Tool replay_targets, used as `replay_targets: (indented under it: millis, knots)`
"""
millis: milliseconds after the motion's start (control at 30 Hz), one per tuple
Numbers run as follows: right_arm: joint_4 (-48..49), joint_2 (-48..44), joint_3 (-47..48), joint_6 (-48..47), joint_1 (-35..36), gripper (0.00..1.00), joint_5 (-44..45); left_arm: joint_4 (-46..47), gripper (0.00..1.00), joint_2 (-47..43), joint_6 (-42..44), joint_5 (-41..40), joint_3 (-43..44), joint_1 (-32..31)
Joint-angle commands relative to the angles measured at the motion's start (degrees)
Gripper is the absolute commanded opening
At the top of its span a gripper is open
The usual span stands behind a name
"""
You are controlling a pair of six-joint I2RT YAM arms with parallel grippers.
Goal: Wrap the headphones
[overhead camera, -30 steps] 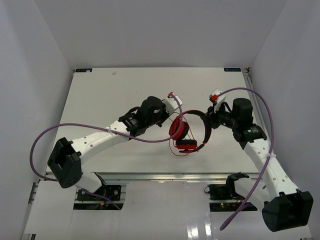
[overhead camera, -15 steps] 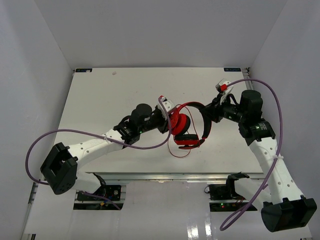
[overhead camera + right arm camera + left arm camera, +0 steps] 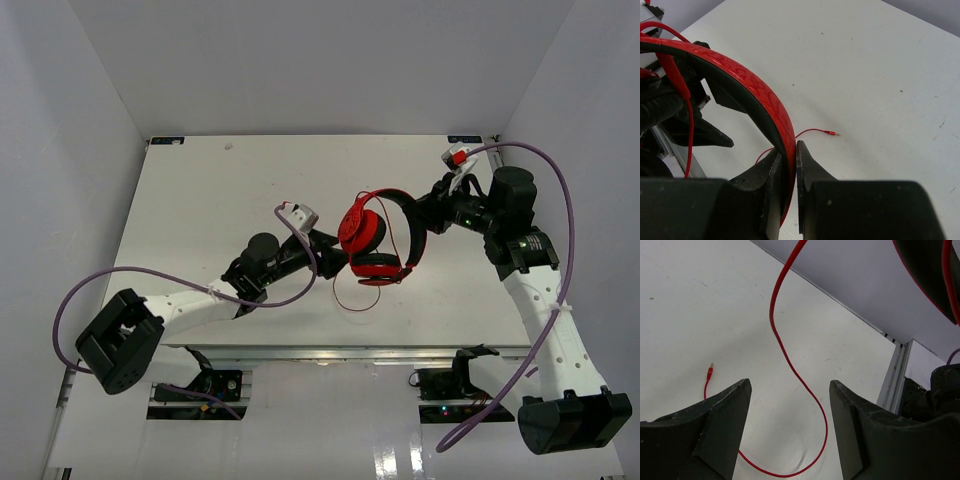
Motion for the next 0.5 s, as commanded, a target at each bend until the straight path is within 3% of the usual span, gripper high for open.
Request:
replay_targets:
  millis: [0, 100, 467]
  knots:
    - [1.9, 0.3, 4.5, 5.3, -1.1, 0.08, -4.1, 9.7, 0.83, 1.7, -5.5, -0.3, -1.0, 0.1]
    - [1.9, 0.5, 4.9, 6.4, -1.8, 0.08, -4.9, 13.0, 0.89, 5.5, -7.6, -0.3, -0.4, 0.1]
    - [1.2, 0.4, 7.3, 8.1, -4.3, 0.08, -5.8, 21.8, 0.91, 21.3, -13.4, 4.9, 6.0, -1.2]
